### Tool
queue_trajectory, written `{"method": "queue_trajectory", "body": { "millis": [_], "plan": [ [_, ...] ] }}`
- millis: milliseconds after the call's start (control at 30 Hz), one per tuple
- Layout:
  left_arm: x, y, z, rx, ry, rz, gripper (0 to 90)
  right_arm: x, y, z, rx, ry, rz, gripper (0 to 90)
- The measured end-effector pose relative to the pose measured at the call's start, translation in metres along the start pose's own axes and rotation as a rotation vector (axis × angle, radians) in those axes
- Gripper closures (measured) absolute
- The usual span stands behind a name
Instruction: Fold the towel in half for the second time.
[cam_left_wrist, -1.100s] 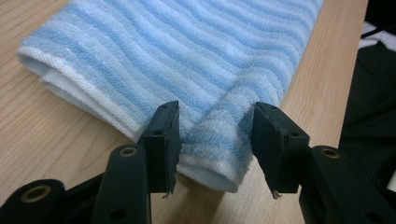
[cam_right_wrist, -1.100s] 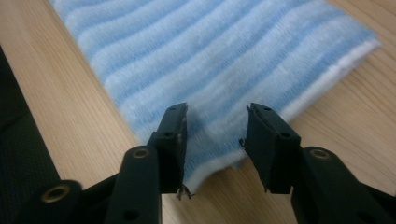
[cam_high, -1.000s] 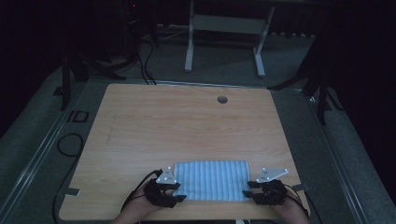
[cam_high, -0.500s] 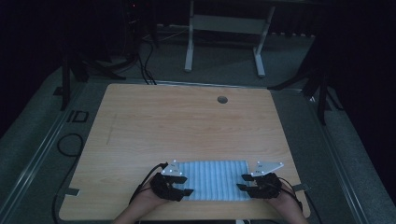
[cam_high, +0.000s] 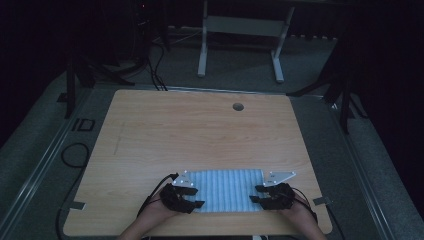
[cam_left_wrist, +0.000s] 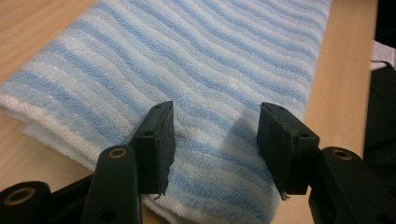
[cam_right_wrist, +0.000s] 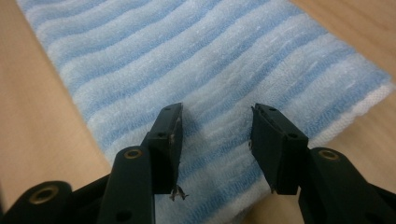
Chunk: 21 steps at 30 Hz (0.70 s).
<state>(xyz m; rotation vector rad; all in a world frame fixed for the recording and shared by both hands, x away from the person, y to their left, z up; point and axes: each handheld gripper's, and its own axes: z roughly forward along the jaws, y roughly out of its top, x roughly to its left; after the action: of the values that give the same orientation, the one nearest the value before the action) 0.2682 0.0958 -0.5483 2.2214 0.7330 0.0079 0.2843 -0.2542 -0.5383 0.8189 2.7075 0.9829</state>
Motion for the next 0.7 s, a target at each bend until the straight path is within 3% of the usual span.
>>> {"method": "queue_trajectory", "body": {
  "millis": [33,167,433,600,700],
  "plan": [
    [0.006,0.000,-0.001,-0.006,0.019,-0.006,46.5,-0.002,0.003,0.002,-0.001,-0.006,-0.002,53.3],
    [0.019,0.001,-0.005,-0.008,0.023,-0.028,46.7,-0.008,0.018,0.014,0.011,-0.014,-0.012,53.3],
    [0.047,0.006,-0.012,0.014,0.067,-0.030,46.8,-0.017,0.042,0.032,0.015,-0.009,-0.008,53.0],
    [0.063,0.009,-0.014,0.012,0.070,-0.027,46.8,-0.024,0.055,0.041,0.024,-0.012,-0.004,52.9],
    [0.074,0.011,-0.015,0.005,0.067,-0.046,46.7,-0.029,0.063,0.047,0.032,-0.014,0.001,52.8]
  ]
}}
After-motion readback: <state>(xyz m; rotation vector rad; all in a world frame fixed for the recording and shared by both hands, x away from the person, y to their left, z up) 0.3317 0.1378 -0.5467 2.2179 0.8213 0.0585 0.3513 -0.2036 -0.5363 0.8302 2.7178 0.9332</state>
